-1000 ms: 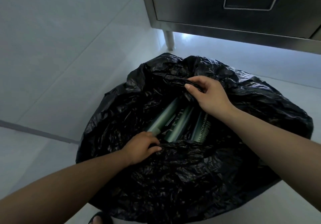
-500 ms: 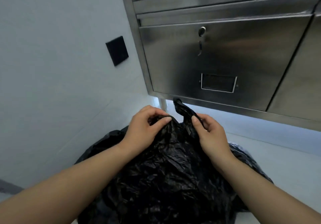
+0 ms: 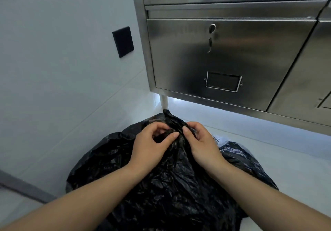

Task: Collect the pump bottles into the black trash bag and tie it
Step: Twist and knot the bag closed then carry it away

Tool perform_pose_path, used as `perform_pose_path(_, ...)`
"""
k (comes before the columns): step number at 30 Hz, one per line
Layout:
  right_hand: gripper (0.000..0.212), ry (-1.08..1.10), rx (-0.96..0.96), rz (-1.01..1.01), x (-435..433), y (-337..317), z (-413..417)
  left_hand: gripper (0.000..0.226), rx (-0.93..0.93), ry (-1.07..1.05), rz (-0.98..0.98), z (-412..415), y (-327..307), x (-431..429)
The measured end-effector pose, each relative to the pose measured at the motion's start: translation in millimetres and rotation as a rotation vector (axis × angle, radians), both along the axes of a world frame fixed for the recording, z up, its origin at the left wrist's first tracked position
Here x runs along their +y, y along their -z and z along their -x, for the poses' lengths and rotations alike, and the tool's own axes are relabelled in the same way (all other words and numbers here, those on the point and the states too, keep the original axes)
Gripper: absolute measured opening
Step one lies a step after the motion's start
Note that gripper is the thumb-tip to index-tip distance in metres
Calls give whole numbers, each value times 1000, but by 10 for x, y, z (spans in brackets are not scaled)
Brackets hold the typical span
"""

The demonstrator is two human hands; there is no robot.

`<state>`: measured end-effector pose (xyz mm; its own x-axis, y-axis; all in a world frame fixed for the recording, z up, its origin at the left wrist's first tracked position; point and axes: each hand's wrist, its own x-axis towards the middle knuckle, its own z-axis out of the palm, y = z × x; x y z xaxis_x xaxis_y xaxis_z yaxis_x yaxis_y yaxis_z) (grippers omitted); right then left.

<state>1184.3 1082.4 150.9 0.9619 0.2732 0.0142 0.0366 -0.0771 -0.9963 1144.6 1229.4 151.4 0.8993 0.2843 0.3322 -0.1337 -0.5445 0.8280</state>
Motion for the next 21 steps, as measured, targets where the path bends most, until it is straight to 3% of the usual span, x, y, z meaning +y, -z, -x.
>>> perform_pose_path(6, 13, -14, -87, 73, -78, 42, -70, 41, 253, 346, -378, 159, 244, 351)
perform_pose_path(10, 6, -37, -107, 160, -177, 110, -116, 10, 414, 439, -343, 207, 356, 480)
perform_pose_path(18, 4, -47, -125, 281, -417, 270, -139, 18, 118, 298, -238, 23, 53, 451)
perform_pose_path(21, 3, -21, -119, 270, -441, 244, -161, 23, 126, 320, -268, -41, -91, 456)
